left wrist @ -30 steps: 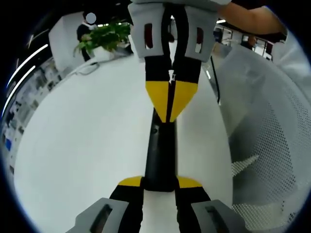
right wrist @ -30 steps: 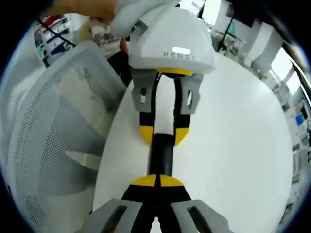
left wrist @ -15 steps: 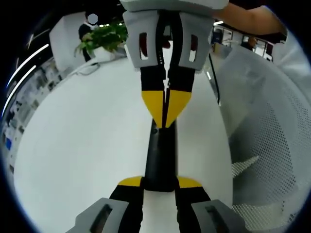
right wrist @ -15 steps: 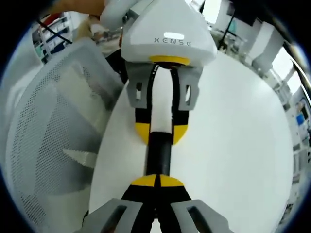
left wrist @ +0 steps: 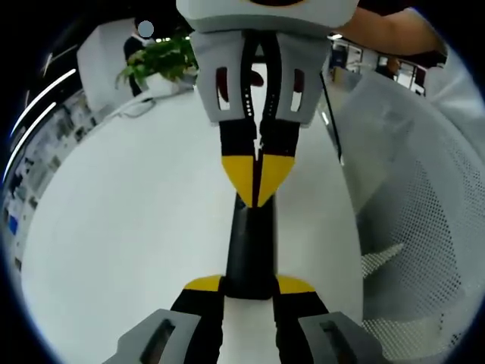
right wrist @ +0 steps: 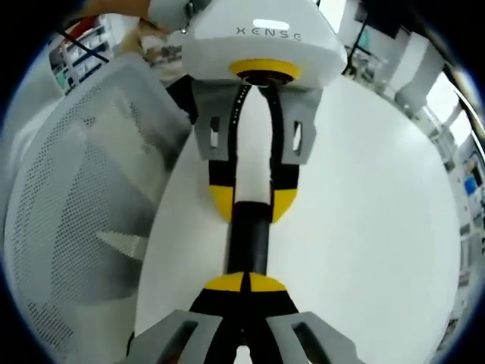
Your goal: Press the specified remote control buttons in sequence, fully releasing each button before pressing the next.
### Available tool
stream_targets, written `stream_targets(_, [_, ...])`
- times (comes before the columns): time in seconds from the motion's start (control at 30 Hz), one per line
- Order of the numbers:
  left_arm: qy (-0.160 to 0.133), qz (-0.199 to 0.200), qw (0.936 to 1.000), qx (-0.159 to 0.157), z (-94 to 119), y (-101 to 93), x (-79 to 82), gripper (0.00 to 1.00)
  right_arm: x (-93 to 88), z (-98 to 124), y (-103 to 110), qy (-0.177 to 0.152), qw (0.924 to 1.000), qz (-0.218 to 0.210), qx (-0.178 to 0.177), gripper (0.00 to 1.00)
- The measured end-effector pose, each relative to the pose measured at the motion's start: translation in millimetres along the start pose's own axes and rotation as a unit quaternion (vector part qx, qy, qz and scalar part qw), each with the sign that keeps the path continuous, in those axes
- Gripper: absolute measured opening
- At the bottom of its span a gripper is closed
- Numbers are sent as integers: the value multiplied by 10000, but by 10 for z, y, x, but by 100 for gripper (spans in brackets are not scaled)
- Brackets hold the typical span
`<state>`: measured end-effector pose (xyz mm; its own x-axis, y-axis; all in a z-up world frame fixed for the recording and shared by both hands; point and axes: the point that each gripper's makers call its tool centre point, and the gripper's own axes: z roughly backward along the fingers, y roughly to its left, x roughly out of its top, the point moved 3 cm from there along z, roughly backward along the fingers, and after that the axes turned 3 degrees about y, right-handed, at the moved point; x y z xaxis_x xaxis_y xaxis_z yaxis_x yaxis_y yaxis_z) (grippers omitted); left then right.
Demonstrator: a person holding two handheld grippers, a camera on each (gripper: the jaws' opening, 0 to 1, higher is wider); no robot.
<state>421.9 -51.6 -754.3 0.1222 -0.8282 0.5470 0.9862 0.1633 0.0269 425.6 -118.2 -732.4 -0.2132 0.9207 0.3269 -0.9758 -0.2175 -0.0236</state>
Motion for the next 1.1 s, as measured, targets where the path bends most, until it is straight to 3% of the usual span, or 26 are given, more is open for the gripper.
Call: stream_targets(1.1, [-59,16,10000,-30,5,-13,-10,24,-25,-113,21,60,9999,-8,118,0])
